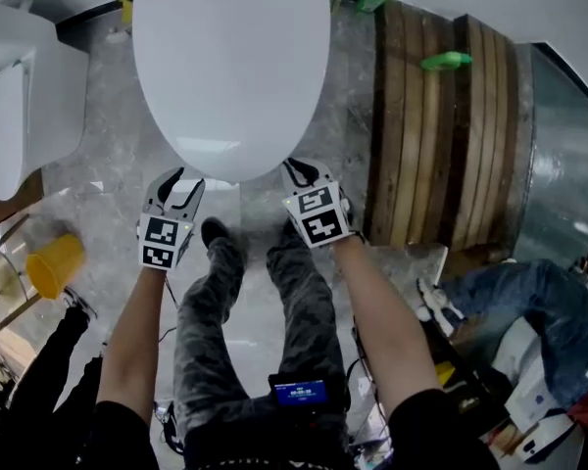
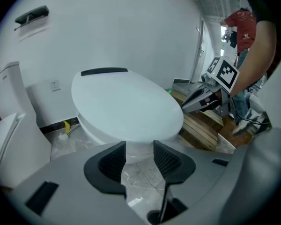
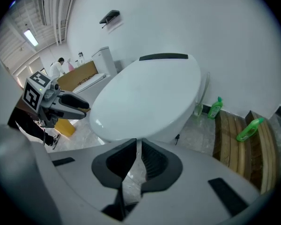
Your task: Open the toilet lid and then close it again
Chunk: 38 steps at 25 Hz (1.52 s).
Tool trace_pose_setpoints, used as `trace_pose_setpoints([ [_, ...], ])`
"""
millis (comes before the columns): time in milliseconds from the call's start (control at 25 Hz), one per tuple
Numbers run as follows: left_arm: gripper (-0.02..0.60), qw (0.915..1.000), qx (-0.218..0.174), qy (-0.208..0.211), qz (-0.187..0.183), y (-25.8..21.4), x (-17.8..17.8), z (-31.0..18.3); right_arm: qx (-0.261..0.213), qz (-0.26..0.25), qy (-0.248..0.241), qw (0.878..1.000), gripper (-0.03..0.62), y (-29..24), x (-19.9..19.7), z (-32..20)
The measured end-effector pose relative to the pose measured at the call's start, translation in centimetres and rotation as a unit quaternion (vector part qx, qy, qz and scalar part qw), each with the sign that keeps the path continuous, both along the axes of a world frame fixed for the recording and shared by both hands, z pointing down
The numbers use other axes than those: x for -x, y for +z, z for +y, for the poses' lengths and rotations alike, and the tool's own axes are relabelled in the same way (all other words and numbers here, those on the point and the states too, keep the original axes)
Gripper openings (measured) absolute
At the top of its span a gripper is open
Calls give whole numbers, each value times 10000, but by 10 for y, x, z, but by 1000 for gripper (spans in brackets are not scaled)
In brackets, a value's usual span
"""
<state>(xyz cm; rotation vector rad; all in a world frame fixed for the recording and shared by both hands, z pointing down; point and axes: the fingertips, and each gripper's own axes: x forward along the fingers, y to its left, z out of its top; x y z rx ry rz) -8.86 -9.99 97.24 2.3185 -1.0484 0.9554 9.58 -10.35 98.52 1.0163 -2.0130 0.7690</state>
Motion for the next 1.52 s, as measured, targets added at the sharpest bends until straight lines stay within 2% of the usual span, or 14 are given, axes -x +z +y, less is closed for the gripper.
trace_pose_setpoints([
  [200, 122, 9996, -215, -152, 74, -47, -1, -6, -123, -73, 54, 9999, 40, -42, -2, -8],
  [480, 32, 9980, -486, -216, 336, -141, -14, -11, -389, -202, 165, 9989, 39, -139, -6, -16],
  [920, 9, 9935, -538, -351, 941, -290, -28, 12, -705, -309, 27, 9970, 18, -299, 1, 2],
  [1200, 9, 9850, -802, -309, 1495, -379, -26, 35, -1029, -668, 386, 9917, 15, -382, -17, 13],
  [1320, 9, 9825, -950, -310, 1575, -406, -24, 43, -1303, -827, 506, 9867, 15, -406, -25, 11],
  [1520, 9, 9799, -1284, -430, 1467, -437, -25, 44, -1497, -1063, 438, 9820, 15, -431, -38, 7],
])
